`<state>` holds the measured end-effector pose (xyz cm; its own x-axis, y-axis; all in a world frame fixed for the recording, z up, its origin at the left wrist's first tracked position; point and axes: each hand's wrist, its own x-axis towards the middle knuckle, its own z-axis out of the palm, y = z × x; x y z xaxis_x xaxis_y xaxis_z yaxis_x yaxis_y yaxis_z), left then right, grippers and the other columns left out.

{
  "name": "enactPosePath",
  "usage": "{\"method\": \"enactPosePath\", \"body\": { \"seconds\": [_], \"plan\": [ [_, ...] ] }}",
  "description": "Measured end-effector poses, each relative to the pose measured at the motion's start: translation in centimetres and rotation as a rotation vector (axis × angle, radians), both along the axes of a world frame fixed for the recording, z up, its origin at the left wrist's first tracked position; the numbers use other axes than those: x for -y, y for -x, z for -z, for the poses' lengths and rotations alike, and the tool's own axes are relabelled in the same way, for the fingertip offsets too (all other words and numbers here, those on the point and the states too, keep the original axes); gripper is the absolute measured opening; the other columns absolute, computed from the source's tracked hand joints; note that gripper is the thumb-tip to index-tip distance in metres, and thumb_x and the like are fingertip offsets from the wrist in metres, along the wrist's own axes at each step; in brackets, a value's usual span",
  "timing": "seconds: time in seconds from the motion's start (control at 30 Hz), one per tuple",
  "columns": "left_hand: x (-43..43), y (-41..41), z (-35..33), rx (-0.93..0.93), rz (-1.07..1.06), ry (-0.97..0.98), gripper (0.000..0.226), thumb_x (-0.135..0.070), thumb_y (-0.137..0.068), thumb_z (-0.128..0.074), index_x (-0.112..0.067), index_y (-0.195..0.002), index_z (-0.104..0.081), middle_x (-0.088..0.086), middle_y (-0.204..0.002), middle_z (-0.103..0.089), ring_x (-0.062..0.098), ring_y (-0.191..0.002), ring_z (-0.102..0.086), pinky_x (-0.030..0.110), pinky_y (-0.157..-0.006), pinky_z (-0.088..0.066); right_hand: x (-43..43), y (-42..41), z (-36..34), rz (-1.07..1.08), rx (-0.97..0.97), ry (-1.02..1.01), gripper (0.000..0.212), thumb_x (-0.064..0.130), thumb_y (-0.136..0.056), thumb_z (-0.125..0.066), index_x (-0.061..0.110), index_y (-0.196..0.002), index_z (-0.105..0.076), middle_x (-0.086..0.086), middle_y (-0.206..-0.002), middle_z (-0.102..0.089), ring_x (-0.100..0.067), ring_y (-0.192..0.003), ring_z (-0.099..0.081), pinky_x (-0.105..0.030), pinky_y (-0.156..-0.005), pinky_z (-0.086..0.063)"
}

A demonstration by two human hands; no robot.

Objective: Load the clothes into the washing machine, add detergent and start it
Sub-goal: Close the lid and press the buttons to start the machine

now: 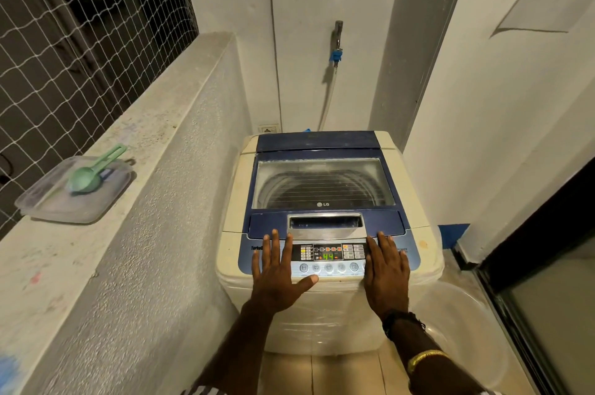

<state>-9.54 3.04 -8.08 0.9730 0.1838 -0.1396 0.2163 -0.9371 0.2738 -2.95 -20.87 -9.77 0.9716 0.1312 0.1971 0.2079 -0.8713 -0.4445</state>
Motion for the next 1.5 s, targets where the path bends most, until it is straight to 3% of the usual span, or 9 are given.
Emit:
{"method": "enactPosePath", "body": {
  "seconds": [0.6, 0.77, 0.9, 1.5],
  "plan": [
    [0.0, 0.1, -0.2, 0.009, 0.003, 0.005, 0.119, -0.102, -0.053, 0.002, -0.033, -0.147, 0.029, 0.001, -0.152, 0.044, 0.022, -0.142, 0.038, 0.046, -0.114, 0.02, 0.1, -0.2, 0.5, -0.003, 0.034, -0.026, 0.071, 0.054, -0.102, -0.005, 0.018, -0.145, -0.048, -0.012, -0.153, -0.044, -0.036, -0.142, -0.039, -0.059, -0.118, -0.023],
    [0.0, 0.1, -0.1, 0.004, 0.0, -0.011, 0.119, -0.102, -0.052, 0.004, -0.033, -0.147, 0.029, 0.001, -0.152, 0.044, 0.023, -0.143, 0.037, 0.048, -0.116, 0.017, 0.1, -0.1, 0.5, -0.002, 0.068, -0.034, 0.058, 0.044, -0.101, -0.022, 0.016, -0.143, -0.05, -0.013, -0.152, -0.046, -0.037, -0.141, -0.04, -0.061, -0.117, -0.025],
    [0.0, 0.1, -0.1, 0.01, 0.002, -0.008, 0.119, -0.101, -0.053, 0.002, -0.033, -0.148, 0.028, 0.002, -0.153, 0.042, 0.023, -0.143, 0.036, 0.048, -0.117, 0.017, 0.1, -0.2, 0.7, -0.004, 0.074, -0.025, 0.056, 0.042, -0.1, -0.025, 0.016, -0.144, -0.049, -0.013, -0.152, -0.045, -0.037, -0.142, -0.04, -0.06, -0.118, -0.024],
    [0.0, 0.1, -0.1, 0.007, 0.002, -0.007, 0.118, -0.1, -0.056, -0.002, -0.033, -0.148, 0.027, 0.0, -0.151, 0.045, 0.021, -0.141, 0.04, 0.045, -0.114, 0.021, 0.2, -0.1, 0.8, -0.001, 0.095, -0.023, 0.055, 0.038, -0.1, -0.025, 0.016, -0.144, -0.049, -0.012, -0.152, -0.045, -0.034, -0.142, -0.04, -0.057, -0.119, -0.023]
  ]
}}
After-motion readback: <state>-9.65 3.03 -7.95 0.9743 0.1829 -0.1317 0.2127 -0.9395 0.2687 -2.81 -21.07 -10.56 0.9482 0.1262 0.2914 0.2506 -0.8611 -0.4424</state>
